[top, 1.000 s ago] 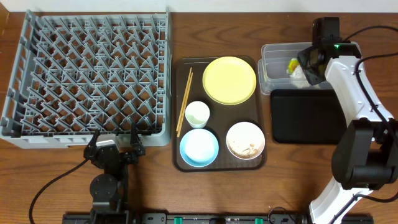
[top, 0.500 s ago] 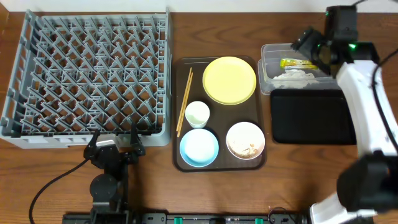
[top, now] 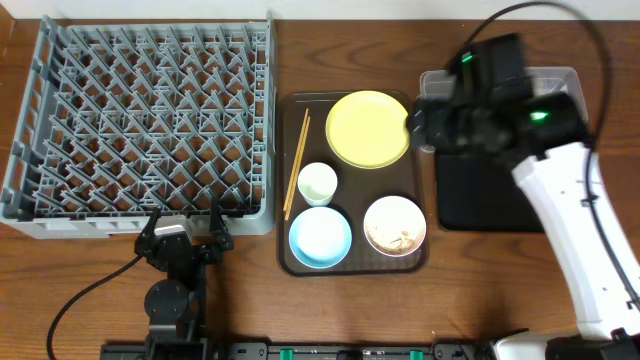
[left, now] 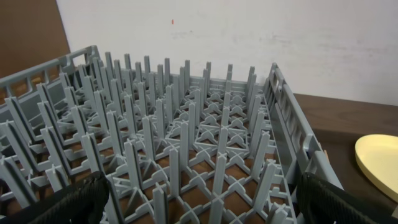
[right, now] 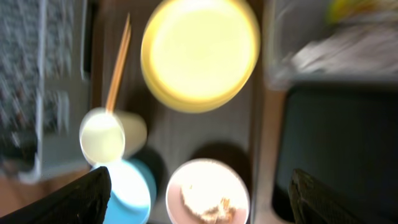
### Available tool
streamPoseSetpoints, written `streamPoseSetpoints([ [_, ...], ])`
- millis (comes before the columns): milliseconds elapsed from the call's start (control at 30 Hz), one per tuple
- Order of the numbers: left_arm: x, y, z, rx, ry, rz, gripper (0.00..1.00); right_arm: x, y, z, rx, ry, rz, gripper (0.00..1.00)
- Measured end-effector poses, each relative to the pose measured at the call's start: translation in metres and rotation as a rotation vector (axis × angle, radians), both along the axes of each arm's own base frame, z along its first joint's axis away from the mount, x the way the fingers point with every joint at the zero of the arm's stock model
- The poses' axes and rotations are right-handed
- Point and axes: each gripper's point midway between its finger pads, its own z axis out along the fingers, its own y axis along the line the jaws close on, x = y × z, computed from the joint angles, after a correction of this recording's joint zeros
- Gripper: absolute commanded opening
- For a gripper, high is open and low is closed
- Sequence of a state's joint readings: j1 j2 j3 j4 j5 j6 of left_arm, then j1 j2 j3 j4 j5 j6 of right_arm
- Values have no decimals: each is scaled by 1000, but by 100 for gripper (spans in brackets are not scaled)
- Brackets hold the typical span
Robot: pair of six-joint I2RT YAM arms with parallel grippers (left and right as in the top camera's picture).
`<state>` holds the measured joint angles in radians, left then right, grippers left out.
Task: Sort waste into correct bins and load items into the dishwasher
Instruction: 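Move right gripper to pink bowl and grasp its rim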
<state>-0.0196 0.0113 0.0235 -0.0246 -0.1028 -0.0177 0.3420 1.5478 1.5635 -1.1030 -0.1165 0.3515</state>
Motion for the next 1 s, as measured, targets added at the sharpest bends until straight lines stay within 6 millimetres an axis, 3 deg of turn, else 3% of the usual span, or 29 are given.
streamPoseSetpoints([
  [133, 0, 0, 0, 0, 0, 0, 97, -25, 27, -37, -35, 68, 99, 90],
  [233, 0, 0, 0, 0, 0, 0, 97, -40, 36, -60, -62, 107, 140, 89],
  [367, 0, 0, 0, 0, 0, 0, 97, -58, 36, -87, -100, 164, 167, 88],
  [567, 0, 0, 0, 0, 0, 0, 97, -77, 19, -120, -174, 239, 158, 84],
  [1000, 0, 0, 0, 0, 0, 0, 97, -82, -8, -138, -306, 246, 123, 75],
])
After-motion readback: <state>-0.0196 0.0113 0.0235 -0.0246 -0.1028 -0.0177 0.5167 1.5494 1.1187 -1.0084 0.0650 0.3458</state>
